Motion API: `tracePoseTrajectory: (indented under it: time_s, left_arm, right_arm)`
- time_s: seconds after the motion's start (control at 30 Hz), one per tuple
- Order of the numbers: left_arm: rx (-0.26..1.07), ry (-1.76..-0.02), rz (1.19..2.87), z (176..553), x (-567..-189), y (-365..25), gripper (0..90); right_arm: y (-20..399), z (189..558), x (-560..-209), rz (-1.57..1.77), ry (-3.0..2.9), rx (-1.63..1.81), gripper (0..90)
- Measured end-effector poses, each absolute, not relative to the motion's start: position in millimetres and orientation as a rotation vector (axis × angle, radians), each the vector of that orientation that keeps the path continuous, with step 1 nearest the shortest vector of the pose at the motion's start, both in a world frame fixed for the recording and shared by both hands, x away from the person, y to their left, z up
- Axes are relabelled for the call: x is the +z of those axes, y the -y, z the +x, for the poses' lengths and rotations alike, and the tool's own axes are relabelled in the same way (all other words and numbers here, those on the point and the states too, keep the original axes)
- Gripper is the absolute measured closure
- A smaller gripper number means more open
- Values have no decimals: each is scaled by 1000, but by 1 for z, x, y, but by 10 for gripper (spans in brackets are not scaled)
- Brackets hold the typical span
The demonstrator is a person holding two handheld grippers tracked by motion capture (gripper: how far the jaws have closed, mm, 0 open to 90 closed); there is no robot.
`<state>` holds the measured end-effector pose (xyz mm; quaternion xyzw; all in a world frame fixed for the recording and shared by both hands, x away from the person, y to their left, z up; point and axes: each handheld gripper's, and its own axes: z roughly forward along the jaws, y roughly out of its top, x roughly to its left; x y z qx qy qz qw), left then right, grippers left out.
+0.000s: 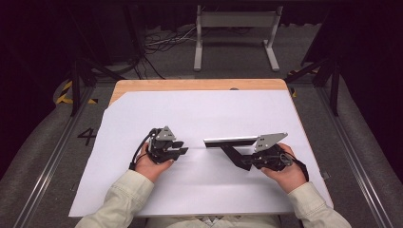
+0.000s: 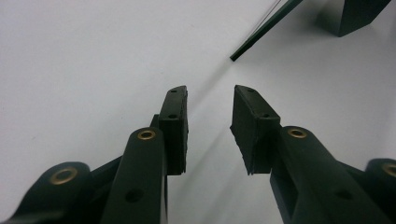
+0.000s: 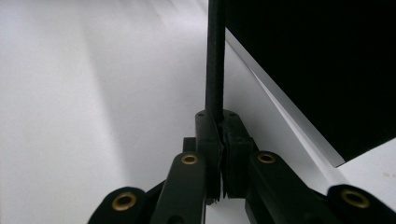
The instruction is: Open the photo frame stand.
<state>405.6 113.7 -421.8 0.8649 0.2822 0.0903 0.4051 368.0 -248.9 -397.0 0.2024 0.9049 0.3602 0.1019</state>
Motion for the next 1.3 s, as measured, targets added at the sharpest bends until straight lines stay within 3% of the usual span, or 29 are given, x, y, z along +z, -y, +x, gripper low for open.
tracePoseTrajectory:
  time_s: [1.03,1.3]
  left_arm:
    - [235,-699,2190,408,-422,-108,668]
    - [242,-698,2163,414,-423,-106,731]
  right_arm:
    - [258,364,-392,692,-2625,1073,797]
    - [272,358,-386,728,-2577,1103,790]
